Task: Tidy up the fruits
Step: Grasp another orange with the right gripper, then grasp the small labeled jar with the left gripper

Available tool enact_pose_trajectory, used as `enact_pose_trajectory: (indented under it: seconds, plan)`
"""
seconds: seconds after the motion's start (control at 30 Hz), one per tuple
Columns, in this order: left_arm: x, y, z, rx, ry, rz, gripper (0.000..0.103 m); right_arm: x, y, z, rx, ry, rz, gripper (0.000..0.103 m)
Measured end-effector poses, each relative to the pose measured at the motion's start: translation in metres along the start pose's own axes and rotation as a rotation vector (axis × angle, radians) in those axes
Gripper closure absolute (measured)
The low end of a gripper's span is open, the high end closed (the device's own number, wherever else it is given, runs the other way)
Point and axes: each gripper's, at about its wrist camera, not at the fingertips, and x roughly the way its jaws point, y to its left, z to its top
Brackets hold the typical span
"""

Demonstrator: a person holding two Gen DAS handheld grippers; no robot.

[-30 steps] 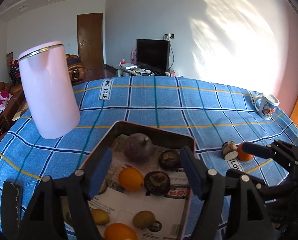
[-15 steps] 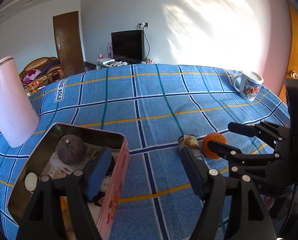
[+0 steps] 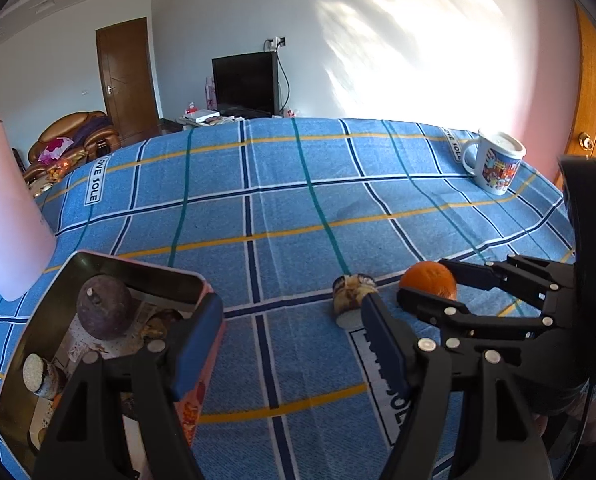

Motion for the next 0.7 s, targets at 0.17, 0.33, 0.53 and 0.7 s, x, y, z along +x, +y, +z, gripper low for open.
enact_pose_trajectory:
  seconds: [0.17, 0.33, 0.53, 0.7]
  plan:
    - [0.012, -0.015, 0.002, 0.027, 0.021, -0.020, 0.029, -0.008, -0.024, -0.002, 0.121, -0.030, -0.043, 0.055]
    - [0.026, -0.026, 0.005, 0.045, 0.071, -0.076, 0.030, -0.010, -0.041, -0.004, 0.213, -0.035, -0.054, 0.055]
    - [0.050, -0.028, 0.009, 0.020, 0.143, -0.133, 0.048, -0.011, -0.047, -0.005, 0.245, -0.039, -0.042, 0.055]
    - [0.058, -0.032, 0.003, 0.037, 0.168, -0.144, 0.068, -0.009, -0.047, -0.004, 0.241, -0.029, -0.029, 0.055]
